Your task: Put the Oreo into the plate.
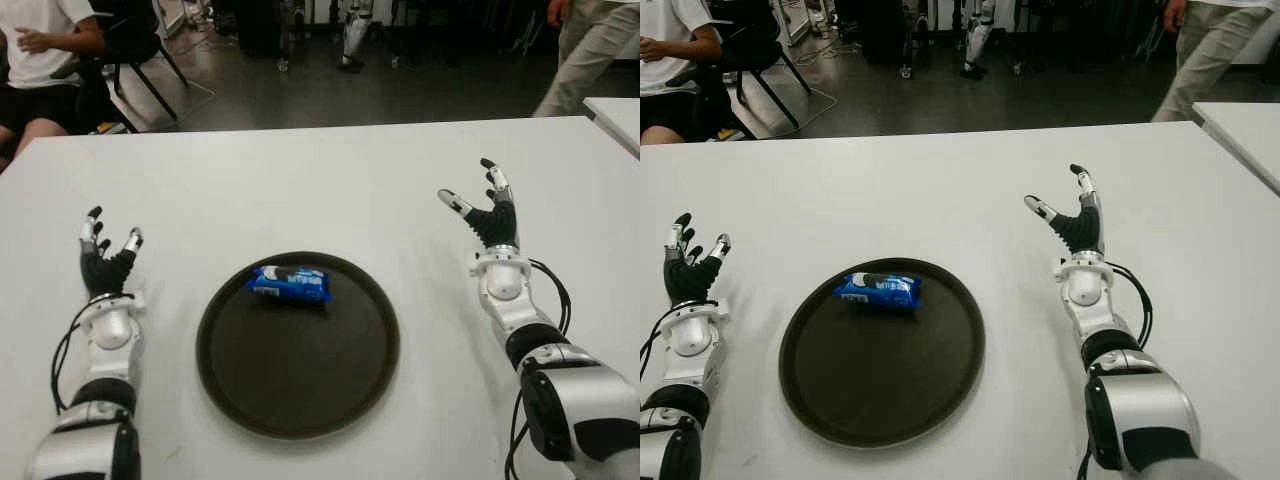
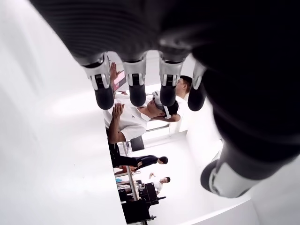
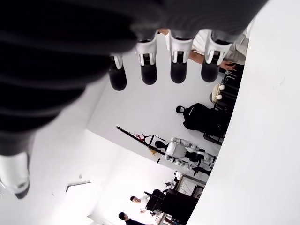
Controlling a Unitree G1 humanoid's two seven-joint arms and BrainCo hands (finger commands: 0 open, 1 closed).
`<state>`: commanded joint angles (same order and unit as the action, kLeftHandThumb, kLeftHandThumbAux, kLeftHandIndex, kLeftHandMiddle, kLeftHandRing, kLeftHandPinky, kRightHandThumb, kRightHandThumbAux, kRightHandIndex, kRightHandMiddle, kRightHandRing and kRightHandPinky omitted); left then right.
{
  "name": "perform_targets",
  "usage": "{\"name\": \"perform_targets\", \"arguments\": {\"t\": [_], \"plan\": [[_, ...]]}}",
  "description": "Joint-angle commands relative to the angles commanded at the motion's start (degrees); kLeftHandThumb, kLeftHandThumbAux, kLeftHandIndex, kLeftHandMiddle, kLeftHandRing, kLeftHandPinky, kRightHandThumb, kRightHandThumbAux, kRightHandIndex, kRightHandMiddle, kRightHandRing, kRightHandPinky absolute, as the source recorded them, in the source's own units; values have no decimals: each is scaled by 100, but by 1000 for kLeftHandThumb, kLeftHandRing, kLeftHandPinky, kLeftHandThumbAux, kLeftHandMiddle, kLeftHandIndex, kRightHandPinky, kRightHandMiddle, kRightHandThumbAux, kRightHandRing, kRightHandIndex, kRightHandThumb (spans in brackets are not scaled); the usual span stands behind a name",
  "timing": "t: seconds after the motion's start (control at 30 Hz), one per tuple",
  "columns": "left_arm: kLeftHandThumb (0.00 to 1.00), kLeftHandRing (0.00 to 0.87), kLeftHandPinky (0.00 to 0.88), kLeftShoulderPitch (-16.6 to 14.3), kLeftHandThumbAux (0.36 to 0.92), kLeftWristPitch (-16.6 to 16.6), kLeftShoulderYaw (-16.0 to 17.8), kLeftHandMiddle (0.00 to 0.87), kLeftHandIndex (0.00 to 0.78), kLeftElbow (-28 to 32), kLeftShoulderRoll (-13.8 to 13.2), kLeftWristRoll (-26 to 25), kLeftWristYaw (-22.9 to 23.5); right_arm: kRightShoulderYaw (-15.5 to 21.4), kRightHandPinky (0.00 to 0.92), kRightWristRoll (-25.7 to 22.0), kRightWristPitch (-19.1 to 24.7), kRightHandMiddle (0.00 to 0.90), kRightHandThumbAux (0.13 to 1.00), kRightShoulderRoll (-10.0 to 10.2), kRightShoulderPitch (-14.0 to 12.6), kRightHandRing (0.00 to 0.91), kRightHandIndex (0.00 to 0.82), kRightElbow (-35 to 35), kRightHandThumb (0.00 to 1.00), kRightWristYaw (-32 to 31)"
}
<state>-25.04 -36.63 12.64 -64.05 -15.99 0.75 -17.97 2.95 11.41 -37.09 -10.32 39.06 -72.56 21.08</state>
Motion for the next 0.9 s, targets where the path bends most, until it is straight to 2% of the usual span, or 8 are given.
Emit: {"name": "perform_targets", "arguments": {"t": [0.9], "plan": [[64, 31, 42, -9, 745, 2, 19, 41, 18, -1, 5, -20, 26, -69, 0, 107, -86, 0, 555, -5, -4, 0, 0, -2, 0, 179]]}}
